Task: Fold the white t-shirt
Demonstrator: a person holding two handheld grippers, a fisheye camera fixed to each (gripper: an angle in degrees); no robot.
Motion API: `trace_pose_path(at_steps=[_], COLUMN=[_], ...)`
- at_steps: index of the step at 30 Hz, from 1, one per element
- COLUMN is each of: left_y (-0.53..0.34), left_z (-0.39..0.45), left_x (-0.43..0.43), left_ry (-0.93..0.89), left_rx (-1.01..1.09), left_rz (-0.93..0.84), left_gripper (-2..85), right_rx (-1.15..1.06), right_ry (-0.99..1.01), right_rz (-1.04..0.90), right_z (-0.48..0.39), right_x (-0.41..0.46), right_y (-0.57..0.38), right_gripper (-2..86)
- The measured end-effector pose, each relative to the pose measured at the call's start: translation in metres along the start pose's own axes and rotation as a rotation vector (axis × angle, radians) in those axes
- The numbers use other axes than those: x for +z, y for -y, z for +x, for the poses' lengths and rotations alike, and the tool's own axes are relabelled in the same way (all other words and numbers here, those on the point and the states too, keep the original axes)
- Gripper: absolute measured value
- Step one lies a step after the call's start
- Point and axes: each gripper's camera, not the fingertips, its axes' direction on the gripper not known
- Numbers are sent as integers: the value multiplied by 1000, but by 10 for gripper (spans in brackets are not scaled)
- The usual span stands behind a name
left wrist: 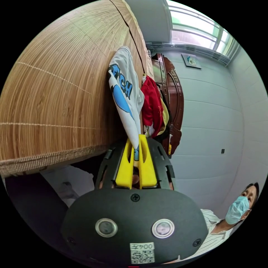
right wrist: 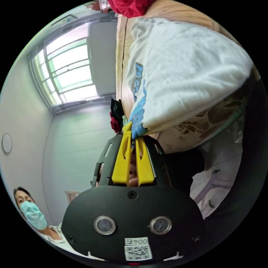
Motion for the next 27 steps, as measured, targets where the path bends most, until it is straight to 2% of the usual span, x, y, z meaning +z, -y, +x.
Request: trace_pose_path(at_steps=[4, 6, 8, 12, 17, 20, 27], left_y=[4, 4, 2, -5, -13, -16, -21], left_z=[-4, -15, -27, -49, -62, -69, -77], left_x=[-34, -64, -86, -119, -140, -149, -156], left_ry=[70, 97, 97, 95, 109, 106, 97], left_rx=[11, -7, -27, -65, -76, -89, -91], left_rz=[-4, 17, 28, 36, 42, 51, 44], left_gripper=[50, 47, 44, 38, 35, 34, 33], right_rx=[-203, -306, -407, -401, -467, -501, -479], right_ry=[5, -30, -110, -221, -435, -499, -392], right_rz=[-221, -204, -91, 28, -8, -38, -37], right_z=[-5, -10, -12, 8, 24, 35, 80], right_x=[0, -23, -62, -93, -45, -8, 28], right_y=[-21, -29, -18, 33, 88, 104, 114], right_gripper=[72, 81, 107, 136, 153, 148, 137])
